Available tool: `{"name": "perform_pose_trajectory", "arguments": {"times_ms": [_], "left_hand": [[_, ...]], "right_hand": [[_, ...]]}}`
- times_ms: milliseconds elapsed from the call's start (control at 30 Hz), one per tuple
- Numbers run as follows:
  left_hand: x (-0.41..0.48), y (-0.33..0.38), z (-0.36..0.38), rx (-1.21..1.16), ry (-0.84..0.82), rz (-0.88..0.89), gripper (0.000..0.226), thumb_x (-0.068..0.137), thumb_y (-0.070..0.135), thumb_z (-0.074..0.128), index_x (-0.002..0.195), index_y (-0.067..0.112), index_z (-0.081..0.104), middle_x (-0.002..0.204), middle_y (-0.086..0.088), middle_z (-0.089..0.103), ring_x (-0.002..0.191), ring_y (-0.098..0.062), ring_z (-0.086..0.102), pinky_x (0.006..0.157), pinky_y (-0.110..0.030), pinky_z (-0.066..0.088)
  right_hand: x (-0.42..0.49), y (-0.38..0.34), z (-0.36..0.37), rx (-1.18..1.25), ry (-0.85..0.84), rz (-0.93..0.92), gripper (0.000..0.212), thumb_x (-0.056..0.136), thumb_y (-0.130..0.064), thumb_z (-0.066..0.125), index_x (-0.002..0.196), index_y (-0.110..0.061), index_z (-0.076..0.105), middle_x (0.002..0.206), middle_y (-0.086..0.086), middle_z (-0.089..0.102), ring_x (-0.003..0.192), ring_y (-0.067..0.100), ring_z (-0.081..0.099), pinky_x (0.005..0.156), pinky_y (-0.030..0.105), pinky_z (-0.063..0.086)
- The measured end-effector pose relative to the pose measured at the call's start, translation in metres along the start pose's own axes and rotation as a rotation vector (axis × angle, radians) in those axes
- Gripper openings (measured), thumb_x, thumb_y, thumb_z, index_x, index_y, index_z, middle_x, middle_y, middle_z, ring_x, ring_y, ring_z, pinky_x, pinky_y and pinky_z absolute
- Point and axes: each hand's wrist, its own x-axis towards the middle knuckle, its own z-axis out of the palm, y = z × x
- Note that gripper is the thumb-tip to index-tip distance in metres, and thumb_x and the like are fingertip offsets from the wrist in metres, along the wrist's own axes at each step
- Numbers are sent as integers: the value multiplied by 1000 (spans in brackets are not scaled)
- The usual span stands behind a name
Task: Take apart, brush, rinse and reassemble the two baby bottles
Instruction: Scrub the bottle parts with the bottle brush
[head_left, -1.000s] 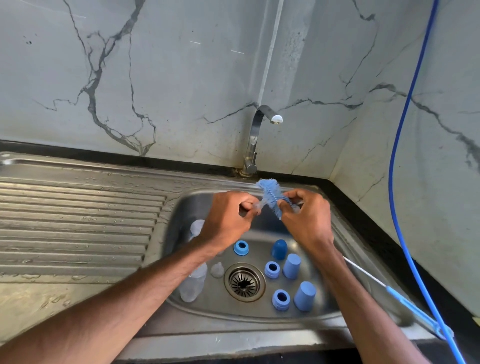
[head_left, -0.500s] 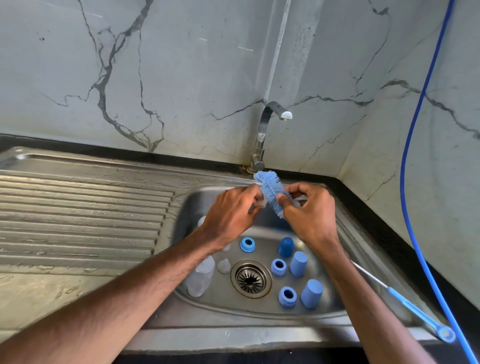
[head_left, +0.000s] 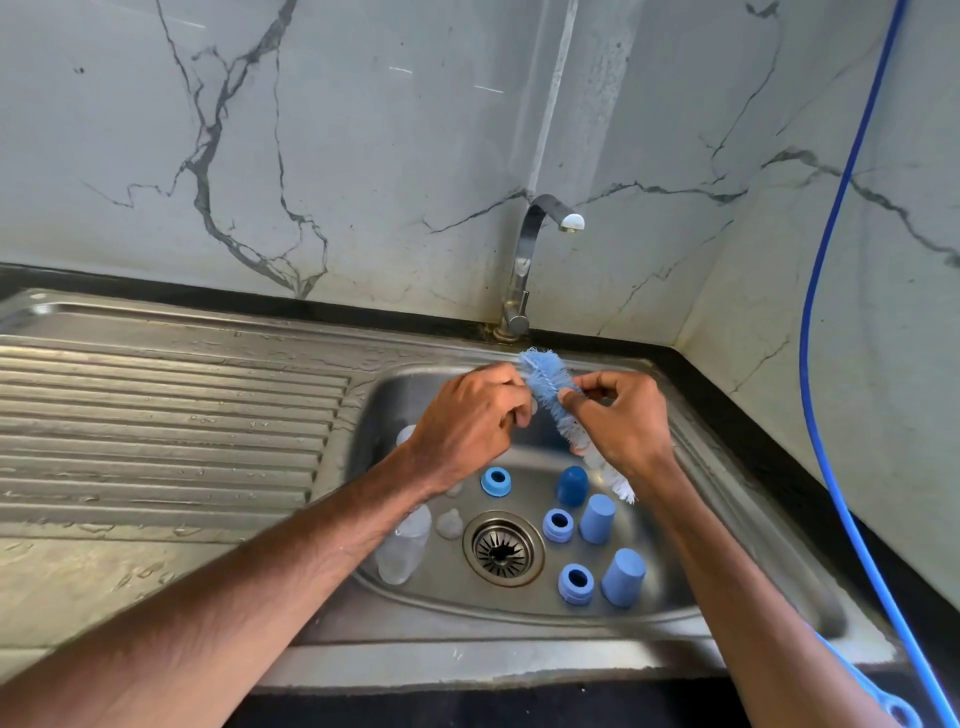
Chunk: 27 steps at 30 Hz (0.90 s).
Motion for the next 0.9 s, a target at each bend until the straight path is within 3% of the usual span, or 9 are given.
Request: {"name": "perform_pose_trajectory", "arguments": {"times_ms": [100, 200, 300, 467, 533, 700, 833, 900], "left_hand": [[0, -1, 2, 2, 16, -34, 29, 84, 5, 75, 108, 15, 60, 105, 0, 67, 88, -13, 64, 76, -30, 55], [0, -1, 5, -29, 2, -55, 33, 87, 12, 78, 116, 13, 63, 110, 0, 70, 91, -12, 66, 76, -20, 44], [1, -1, 4, -44, 19, -70, 23, 89, 14, 76, 111, 11, 70, 105, 0, 69, 87, -9, 62, 76, -17, 38], [-1, -3, -1, 21, 46, -15, 6, 89, 14, 75, 95, 14, 76, 91, 3, 71, 83, -13, 65, 71, -27, 50], [0, 0, -3, 66, 47, 69, 10, 83, 7, 78, 89, 14, 76, 88, 3, 73, 84, -15, 67, 71, -23, 48], [3, 8, 0, 168, 96, 301, 15, 75, 0, 80, 83, 12, 74, 76, 0, 68, 72, -16, 62, 62, -26, 49], [5, 5, -2, 165, 110, 316, 23, 70, -4, 82, 84, 12, 76, 73, 1, 67, 67, -15, 61, 58, -23, 45], [4, 4, -3, 170, 106, 342, 21, 72, -6, 80, 84, 9, 75, 75, -2, 68, 68, -18, 63, 60, -28, 52]], "right_hand": [[1, 1, -1, 17, -18, -8, 5, 91, -20, 78, 88, -25, 78, 80, -17, 72, 72, -12, 64, 53, 4, 45], [0, -1, -4, 14, -5, -10, 11, 91, -20, 78, 85, -29, 75, 81, -17, 72, 75, -13, 64, 54, 2, 44], [1, -2, -8, 14, 13, -1, 9, 92, -21, 78, 87, -28, 76, 82, -17, 73, 77, -10, 65, 55, 3, 45], [-1, -5, -13, 28, 43, -10, 13, 91, -22, 78, 83, -32, 75, 80, -17, 73, 78, -8, 67, 62, 12, 51], [-3, -6, -10, 54, 12, -32, 17, 90, -23, 79, 80, -35, 73, 76, -18, 74, 79, -8, 67, 64, 15, 54], [-5, 2, 1, -28, -57, 30, 17, 90, -17, 78, 82, -30, 72, 75, -14, 72, 64, -4, 68, 50, 10, 49], [3, 9, -12, -19, 49, 18, 17, 89, -17, 79, 81, -30, 71, 72, -14, 70, 66, -11, 66, 47, 7, 45], [2, 7, -11, 90, -52, 3, 12, 88, -20, 82, 82, -28, 74, 73, -10, 75, 67, -5, 70, 51, 9, 50]]}}
